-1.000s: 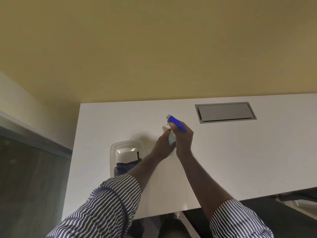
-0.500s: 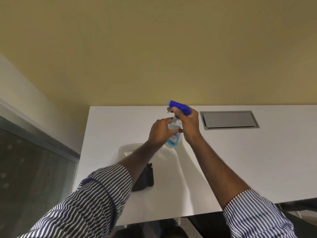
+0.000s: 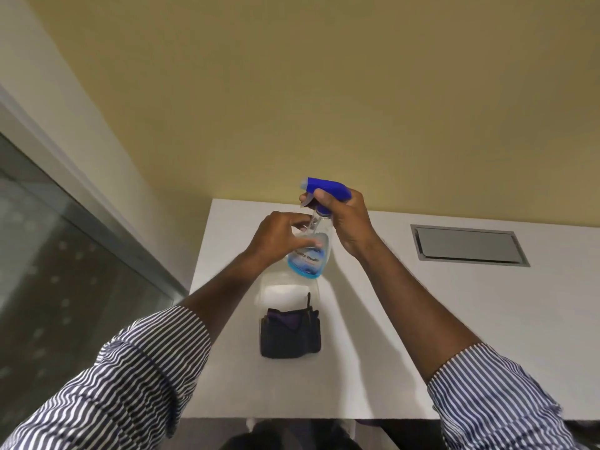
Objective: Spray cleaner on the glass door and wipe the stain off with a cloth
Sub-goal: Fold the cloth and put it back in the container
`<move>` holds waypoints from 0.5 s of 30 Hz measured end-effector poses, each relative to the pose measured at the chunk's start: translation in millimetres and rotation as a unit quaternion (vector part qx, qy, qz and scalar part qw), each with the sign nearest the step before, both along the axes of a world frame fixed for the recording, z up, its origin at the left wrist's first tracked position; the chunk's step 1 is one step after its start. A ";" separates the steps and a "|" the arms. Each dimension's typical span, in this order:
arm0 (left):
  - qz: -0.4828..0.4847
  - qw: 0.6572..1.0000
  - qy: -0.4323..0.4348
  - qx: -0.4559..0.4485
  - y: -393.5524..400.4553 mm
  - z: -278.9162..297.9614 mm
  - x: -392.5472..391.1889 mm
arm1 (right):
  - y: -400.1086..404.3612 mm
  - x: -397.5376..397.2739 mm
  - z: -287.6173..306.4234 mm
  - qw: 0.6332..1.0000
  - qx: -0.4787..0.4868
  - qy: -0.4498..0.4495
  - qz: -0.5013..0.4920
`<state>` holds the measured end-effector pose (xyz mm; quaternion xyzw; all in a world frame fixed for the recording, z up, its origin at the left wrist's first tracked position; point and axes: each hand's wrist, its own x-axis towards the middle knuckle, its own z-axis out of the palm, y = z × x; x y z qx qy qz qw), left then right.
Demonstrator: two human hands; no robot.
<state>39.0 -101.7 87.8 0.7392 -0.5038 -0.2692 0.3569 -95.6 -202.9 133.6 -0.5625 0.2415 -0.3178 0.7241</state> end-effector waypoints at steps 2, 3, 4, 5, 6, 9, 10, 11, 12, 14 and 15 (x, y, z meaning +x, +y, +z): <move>0.001 1.000 0.005 0.002 15.5 -2.3 10.8 | 9.2 9.1 -4.4 1.000 0.013 -0.007 0.027; 0.002 1.000 0.004 0.006 22.8 -3.6 14.4 | 13.8 13.3 -7.2 0.999 0.015 -0.007 0.041; 0.003 1.000 0.002 0.009 29.3 -5.8 17.1 | 18.6 16.9 -9.9 0.998 0.017 -0.007 0.054; 0.005 1.000 0.001 0.014 35.3 -8.2 18.5 | 23.3 19.6 -12.5 0.997 0.020 -0.006 0.068; 0.009 1.000 0.003 0.018 40.6 -11.0 19.7 | 27.4 21.9 -15.0 0.997 0.024 -0.005 0.079; 0.014 0.999 0.018 0.033 53.4 -22.4 20.0 | 35.7 24.8 -24.6 0.993 0.025 0.013 0.111; 0.011 0.999 0.022 0.033 56.4 -27.3 18.7 | 37.4 24.8 -28.5 0.992 0.027 0.022 0.120; 0.009 0.999 0.026 0.035 58.7 -32.4 16.7 | 38.6 24.3 -32.4 0.991 0.028 0.035 0.126; 0.008 0.999 0.032 0.038 60.4 -37.6 14.2 | 39.5 23.3 -36.5 0.990 0.026 0.051 0.130; 0.015 0.997 0.050 0.049 62.7 -47.4 8.3 | 40.4 20.2 -44.7 0.986 0.017 0.081 0.144; 0.022 0.996 0.067 0.056 63.8 -52.0 5.2 | 40.5 18.4 -48.3 0.984 0.015 0.092 0.154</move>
